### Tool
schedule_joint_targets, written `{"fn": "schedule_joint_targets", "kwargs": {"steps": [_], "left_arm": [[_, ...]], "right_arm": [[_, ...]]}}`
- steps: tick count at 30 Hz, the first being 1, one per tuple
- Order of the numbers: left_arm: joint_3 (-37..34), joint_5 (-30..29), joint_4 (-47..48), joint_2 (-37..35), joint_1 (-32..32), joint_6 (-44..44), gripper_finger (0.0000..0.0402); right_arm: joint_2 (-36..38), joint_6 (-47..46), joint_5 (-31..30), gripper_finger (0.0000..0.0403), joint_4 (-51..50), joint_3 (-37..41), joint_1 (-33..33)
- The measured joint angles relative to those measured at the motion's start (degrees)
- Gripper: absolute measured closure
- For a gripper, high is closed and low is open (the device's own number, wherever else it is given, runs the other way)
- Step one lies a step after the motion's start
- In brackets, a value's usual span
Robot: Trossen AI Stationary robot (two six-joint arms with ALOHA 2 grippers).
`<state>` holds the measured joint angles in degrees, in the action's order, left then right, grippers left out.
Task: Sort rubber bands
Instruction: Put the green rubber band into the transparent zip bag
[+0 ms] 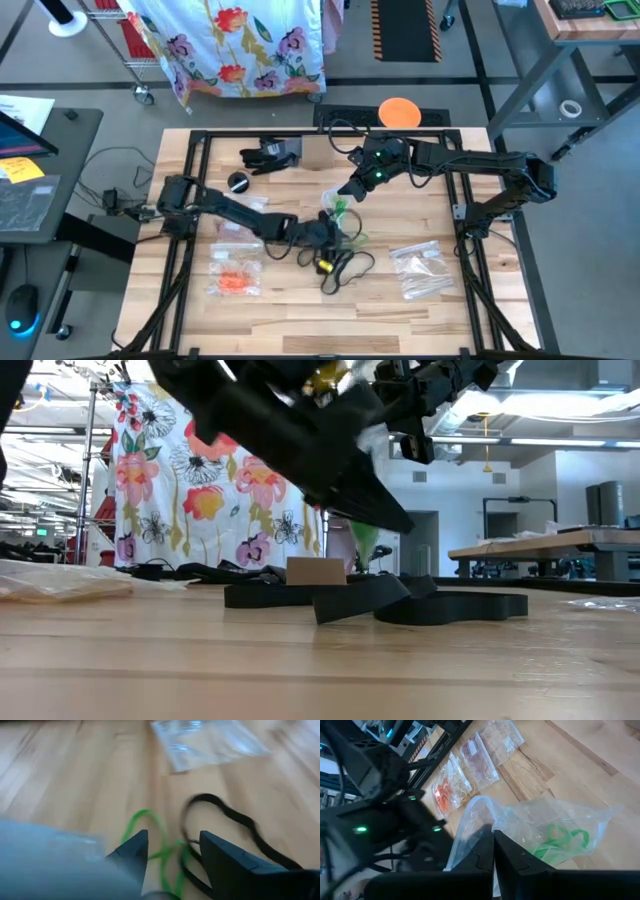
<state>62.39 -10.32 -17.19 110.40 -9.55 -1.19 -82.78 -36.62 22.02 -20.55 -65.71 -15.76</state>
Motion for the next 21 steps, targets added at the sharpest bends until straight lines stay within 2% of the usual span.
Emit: {"fn": "schedule_joint_targets", "kwargs": {"steps": [5,14,21], "left_arm": [[2.99,-0.2,0.08,4.01,3.72,9.28,0.0229],[8.72,-2.6,1.57,12.68,4.7,8.99,0.0229],[12.1,-7.11,8.47,14.16,4.62,9.43,0.0231]], "right_arm": [[0.0,0.0,0.0,0.0403,0.02,0.0,0.01],[0.0,0.02,0.0,0.0403,0.02,0.0,-0.01],[0.0,0.22,0.0,0.0403,-0.01,0.0,0.01]]}}
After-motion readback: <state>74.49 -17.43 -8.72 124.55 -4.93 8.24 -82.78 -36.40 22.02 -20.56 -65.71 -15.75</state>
